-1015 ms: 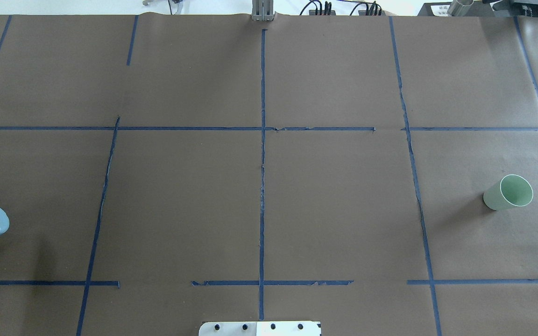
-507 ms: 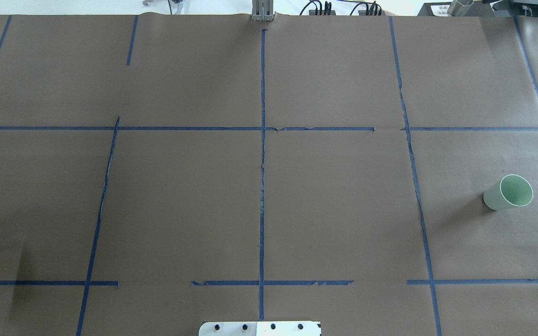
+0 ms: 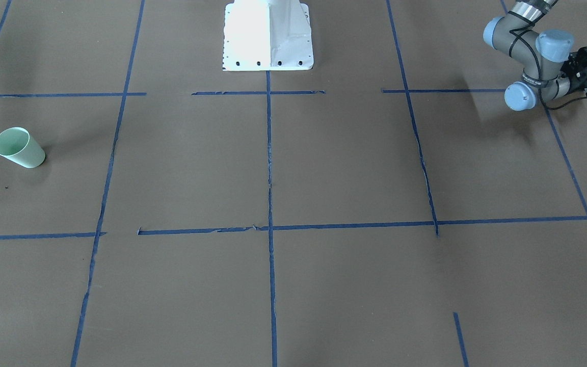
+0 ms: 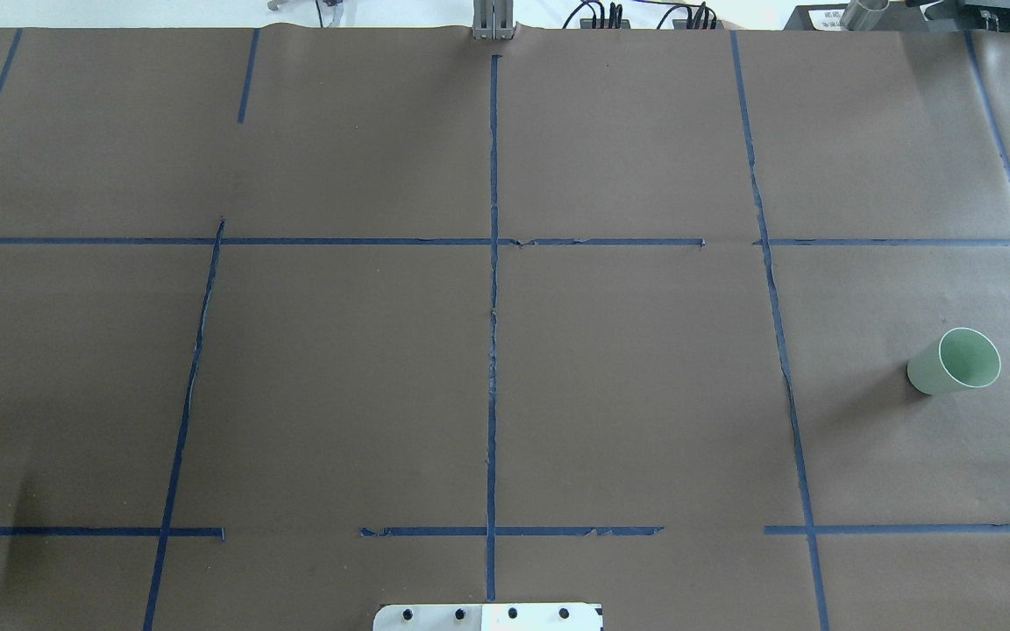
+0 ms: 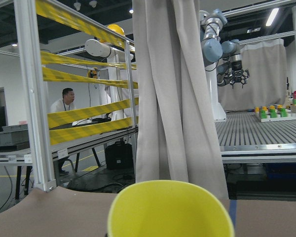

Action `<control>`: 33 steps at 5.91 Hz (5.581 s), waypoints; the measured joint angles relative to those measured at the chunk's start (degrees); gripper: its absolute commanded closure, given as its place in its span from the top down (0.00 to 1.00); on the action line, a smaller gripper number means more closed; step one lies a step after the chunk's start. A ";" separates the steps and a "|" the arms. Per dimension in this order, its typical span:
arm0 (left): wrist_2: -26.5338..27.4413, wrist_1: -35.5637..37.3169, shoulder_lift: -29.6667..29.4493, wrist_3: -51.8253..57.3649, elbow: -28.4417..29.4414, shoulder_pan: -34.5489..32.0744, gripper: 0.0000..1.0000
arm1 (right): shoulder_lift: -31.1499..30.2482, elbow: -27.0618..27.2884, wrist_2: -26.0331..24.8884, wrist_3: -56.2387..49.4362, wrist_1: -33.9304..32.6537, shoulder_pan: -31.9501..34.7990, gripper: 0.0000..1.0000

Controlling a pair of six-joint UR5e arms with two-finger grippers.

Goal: Transfer and stack yellow cup on green cup

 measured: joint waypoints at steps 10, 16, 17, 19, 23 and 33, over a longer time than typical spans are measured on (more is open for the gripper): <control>26.57 -82.61 -23.65 89.61 8.48 -16.85 0.07 | 1.51 -0.34 2.99 0.90 13.32 -2.27 1.00; -14.93 -105.14 -35.59 115.28 1.83 -11.06 0.11 | 31.53 -0.59 4.42 39.55 13.81 -22.71 1.00; -15.81 -105.88 -36.96 117.66 1.65 -8.24 0.08 | 38.42 -2.10 4.18 49.15 13.64 -26.97 1.00; -16.00 -107.30 -37.06 123.15 1.26 -4.43 0.09 | 48.71 -6.42 -0.95 63.88 13.61 -35.77 1.00; -15.61 -112.31 -36.92 123.62 1.14 0.52 0.18 | 63.84 -23.77 -6.18 74.14 14.19 -41.71 1.00; -15.05 -113.71 -37.55 123.82 -0.46 2.35 1.00 | 63.48 -27.25 -7.44 75.76 18.54 -46.48 0.00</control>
